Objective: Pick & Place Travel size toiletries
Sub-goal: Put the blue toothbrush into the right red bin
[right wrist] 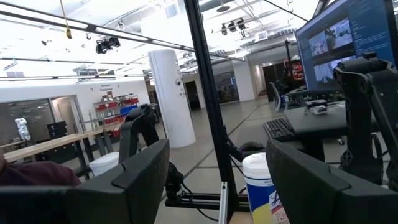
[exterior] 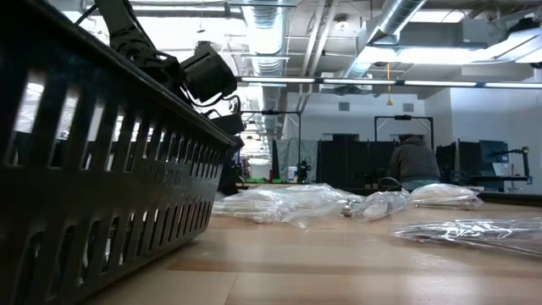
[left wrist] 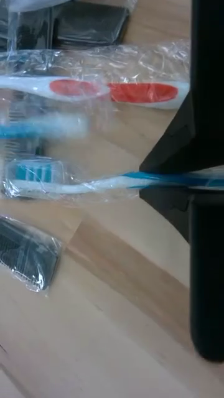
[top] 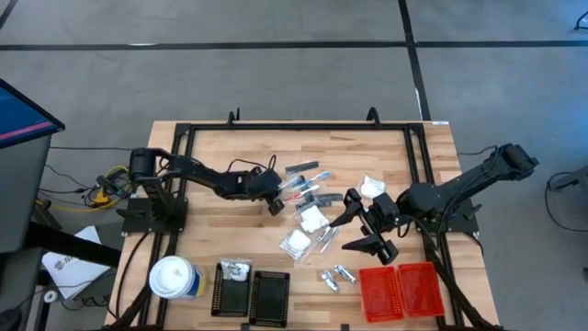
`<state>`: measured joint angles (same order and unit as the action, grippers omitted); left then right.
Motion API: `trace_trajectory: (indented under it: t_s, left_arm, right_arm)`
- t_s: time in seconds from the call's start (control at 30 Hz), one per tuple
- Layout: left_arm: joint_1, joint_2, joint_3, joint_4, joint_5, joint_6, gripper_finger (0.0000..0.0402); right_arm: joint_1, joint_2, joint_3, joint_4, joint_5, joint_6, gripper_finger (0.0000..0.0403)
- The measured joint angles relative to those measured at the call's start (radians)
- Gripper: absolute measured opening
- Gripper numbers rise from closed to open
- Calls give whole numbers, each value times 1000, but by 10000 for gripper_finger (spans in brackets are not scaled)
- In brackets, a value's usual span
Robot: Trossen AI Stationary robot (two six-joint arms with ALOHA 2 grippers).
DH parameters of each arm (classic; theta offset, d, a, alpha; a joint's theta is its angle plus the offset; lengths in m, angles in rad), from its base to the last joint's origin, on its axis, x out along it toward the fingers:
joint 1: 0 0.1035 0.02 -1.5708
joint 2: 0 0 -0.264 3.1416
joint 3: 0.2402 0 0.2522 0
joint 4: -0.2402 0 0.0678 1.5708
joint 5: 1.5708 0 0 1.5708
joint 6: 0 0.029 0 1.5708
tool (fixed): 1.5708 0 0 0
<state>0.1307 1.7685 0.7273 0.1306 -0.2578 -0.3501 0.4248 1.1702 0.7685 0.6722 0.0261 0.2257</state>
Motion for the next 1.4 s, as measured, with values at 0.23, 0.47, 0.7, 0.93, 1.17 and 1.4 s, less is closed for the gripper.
trace_trajectory:
  t_s: [0.23,0.47,0.7,0.93,1.17,1.4]
  left_arm:
    - [-32,-129,-7,-104,-81,-31,11]
    - [-151,-378,-86,6,-208,-25,11]
    - [-325,-604,-258,554,-124,164,11]
    - [-432,-650,-356,996,101,245,11]
    - [-447,-556,-311,1029,148,300,11]
    - [-456,-478,-260,1060,209,315,11]
  right_arm:
    - [-2,0,1,-13,0,-44,260]
    - [-2,0,1,-14,32,-53,260]
    - [-15,42,2,31,136,-52,260]
    - [-67,130,14,143,141,-112,260]
    - [-98,336,127,233,140,-158,260]
    - [-105,458,234,226,140,-201,260]
